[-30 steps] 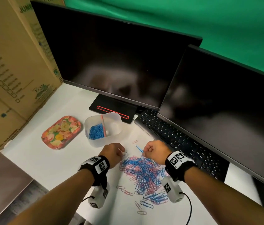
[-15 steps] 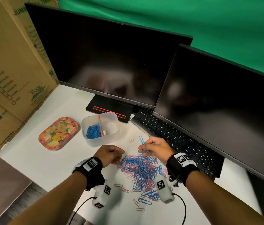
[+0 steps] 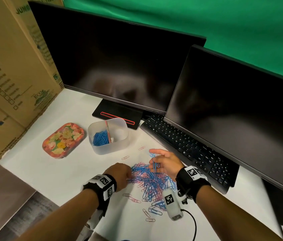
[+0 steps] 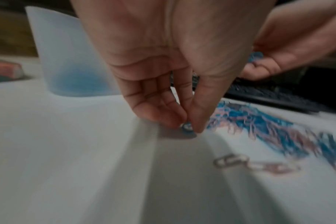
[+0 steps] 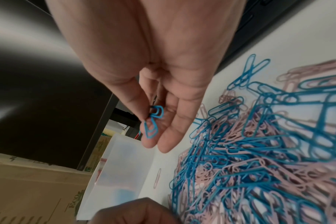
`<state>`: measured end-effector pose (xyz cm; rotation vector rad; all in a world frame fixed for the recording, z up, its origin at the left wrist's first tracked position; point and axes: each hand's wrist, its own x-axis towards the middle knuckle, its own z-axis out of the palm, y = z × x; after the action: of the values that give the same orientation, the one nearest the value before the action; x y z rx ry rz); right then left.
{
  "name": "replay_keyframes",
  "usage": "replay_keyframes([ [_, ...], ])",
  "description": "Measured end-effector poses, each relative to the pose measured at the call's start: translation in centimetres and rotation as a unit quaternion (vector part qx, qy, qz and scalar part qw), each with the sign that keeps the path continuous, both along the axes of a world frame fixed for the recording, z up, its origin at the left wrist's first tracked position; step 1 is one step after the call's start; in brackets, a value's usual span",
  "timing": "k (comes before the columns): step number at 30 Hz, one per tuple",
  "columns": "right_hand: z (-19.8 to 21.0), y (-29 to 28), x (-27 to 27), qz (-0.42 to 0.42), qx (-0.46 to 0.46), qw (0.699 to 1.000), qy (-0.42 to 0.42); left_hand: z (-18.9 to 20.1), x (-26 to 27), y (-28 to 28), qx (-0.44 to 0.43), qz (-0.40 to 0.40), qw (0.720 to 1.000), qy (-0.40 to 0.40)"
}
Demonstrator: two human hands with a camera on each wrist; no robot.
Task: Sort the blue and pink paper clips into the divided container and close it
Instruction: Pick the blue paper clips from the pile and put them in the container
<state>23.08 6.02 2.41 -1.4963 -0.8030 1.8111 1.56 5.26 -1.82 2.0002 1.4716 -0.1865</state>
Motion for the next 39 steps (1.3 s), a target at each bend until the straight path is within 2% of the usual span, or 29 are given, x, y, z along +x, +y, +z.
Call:
replay_keyframes([
  [5, -0.1, -0.5, -0.3, -0.030, -0.025, 0.999, -0.002, -0.4, -0.6, -0.6, 0.010, 0.011, 1.000, 0.016],
  [11, -1.0, -1.0, -0.3, 0.006, 0.016, 0.996, -0.085, 1.0, -1.3, -0.7, 0.019, 0.072, 0.994, -0.078],
  [14, -1.3, -1.2, -0.1, 0.012, 0.028, 0.991, -0.130, 1.4, -1.5, -0.7, -0.003, 0.108, 0.985, -0.138],
  [21, -1.3, -1.7, 0.1, 0.002, 0.011, 0.989, -0.151, 1.4, -0.8, -1.1, -0.011, 0.161, 0.958, -0.239],
  [24, -1.4, -1.9, 0.1, -0.020, -0.012, 0.993, -0.116, 1.5, -0.4, -0.9, -0.029, 0.201, 0.934, -0.293],
  [27, -1.2, -2.1, 0.2, -0.066, -0.047, 0.996, -0.043, 1.7, -0.2, -0.5, -0.083, 0.287, 0.883, -0.363],
  [29, -1.3, -2.3, 0.3, -0.084, -0.065, 0.994, -0.018, 2.1, 0.0, -0.5, -0.118, 0.317, 0.852, -0.400],
  [32, -1.3, -2.3, 0.5, -0.071, -0.086, 0.993, -0.035, 2.5, 0.2, -0.5, -0.140, 0.344, 0.827, -0.422],
  [35, -1.5, -2.1, 0.7, -0.007, -0.078, 0.991, -0.110, 1.9, 0.2, -0.3, -0.154, 0.388, 0.812, -0.409],
  [36, -1.6, -1.9, 0.7, 0.030, -0.058, 0.984, -0.164, 1.6, 0.3, -0.2, -0.161, 0.395, 0.813, -0.395],
  [37, -1.8, -1.8, 0.6, 0.070, -0.030, 0.970, -0.231, 1.2, 0.4, -0.1, -0.158, 0.388, 0.829, -0.369],
  [39, -2.0, -1.6, 0.1, 0.135, 0.041, 0.917, -0.373, 0.7, 0.9, 0.1, -0.106, 0.326, 0.895, -0.285],
])
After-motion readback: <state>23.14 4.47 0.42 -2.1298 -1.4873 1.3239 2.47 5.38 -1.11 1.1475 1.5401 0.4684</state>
